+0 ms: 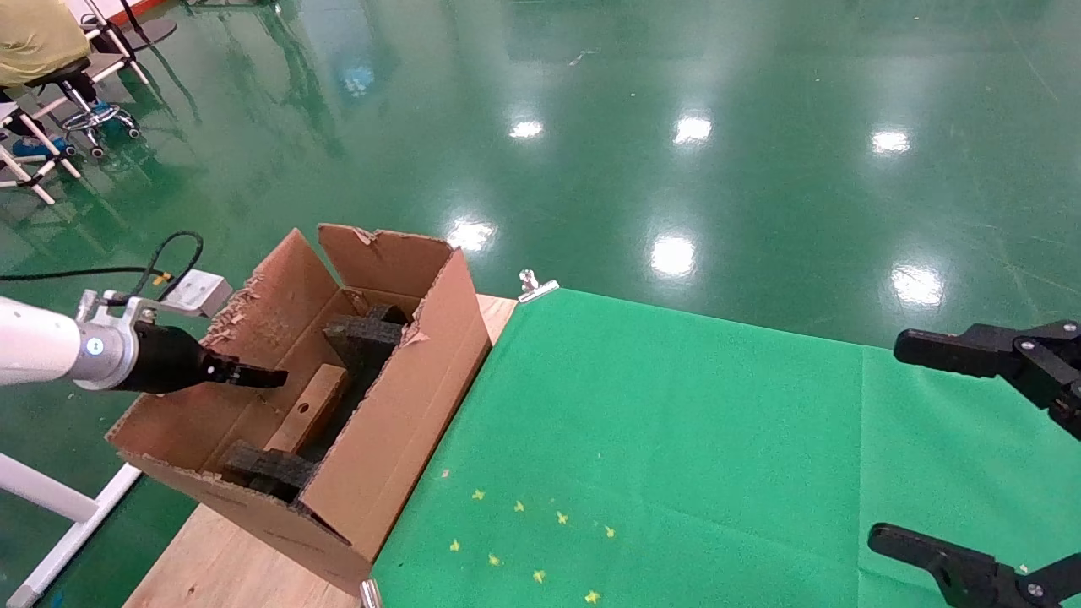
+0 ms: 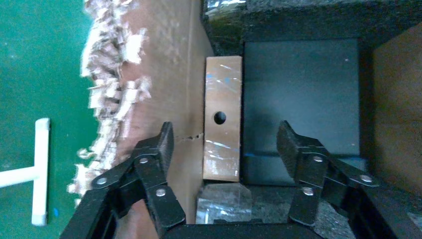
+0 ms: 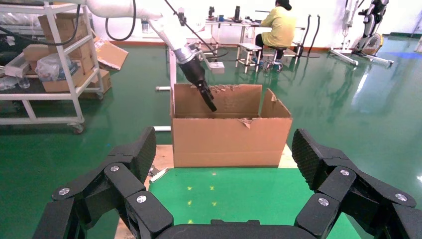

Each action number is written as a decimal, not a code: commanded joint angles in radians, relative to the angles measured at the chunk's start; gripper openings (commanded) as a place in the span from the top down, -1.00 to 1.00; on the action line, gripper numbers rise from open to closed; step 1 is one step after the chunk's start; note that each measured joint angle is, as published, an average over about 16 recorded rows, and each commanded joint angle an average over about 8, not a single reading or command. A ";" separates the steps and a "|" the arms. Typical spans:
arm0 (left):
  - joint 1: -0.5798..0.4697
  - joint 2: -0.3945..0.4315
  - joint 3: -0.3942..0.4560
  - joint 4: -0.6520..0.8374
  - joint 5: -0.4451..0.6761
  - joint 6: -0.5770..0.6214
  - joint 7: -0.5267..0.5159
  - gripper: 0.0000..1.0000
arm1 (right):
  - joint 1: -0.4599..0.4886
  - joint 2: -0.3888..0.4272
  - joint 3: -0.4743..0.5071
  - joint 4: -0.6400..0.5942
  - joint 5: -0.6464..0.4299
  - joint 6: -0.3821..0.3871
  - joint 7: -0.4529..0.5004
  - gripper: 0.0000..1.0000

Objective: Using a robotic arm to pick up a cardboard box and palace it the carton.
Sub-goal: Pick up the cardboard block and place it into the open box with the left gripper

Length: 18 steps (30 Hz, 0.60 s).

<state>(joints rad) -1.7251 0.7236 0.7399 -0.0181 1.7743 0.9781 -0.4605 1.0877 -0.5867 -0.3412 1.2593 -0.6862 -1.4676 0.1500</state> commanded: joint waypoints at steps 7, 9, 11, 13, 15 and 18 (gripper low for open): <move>-0.084 -0.009 0.001 -0.047 0.002 0.057 -0.012 -1.00 | 0.000 0.000 0.000 0.000 0.000 0.000 0.000 -1.00; -0.112 -0.015 -0.005 -0.068 -0.008 0.085 -0.014 -1.00 | 0.000 0.000 0.000 0.000 0.000 0.000 0.000 -1.00; -0.136 -0.021 -0.016 -0.092 -0.025 0.119 -0.012 -1.00 | 0.000 0.000 0.000 0.000 0.000 0.000 0.000 -1.00; -0.156 -0.029 -0.032 -0.118 -0.049 0.161 -0.009 -1.00 | 0.000 0.000 0.000 0.000 0.000 0.000 0.000 -1.00; -0.170 -0.036 -0.050 -0.147 -0.081 0.209 -0.004 -1.00 | 0.000 0.000 0.000 0.000 0.000 0.000 0.000 -1.00; -0.181 -0.045 -0.080 -0.187 -0.134 0.285 0.001 -1.00 | 0.000 0.000 0.000 0.000 0.000 0.000 0.000 -1.00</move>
<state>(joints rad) -1.8950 0.6833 0.6586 -0.1958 1.6349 1.2685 -0.4664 1.0877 -0.5867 -0.3414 1.2593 -0.6861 -1.4676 0.1499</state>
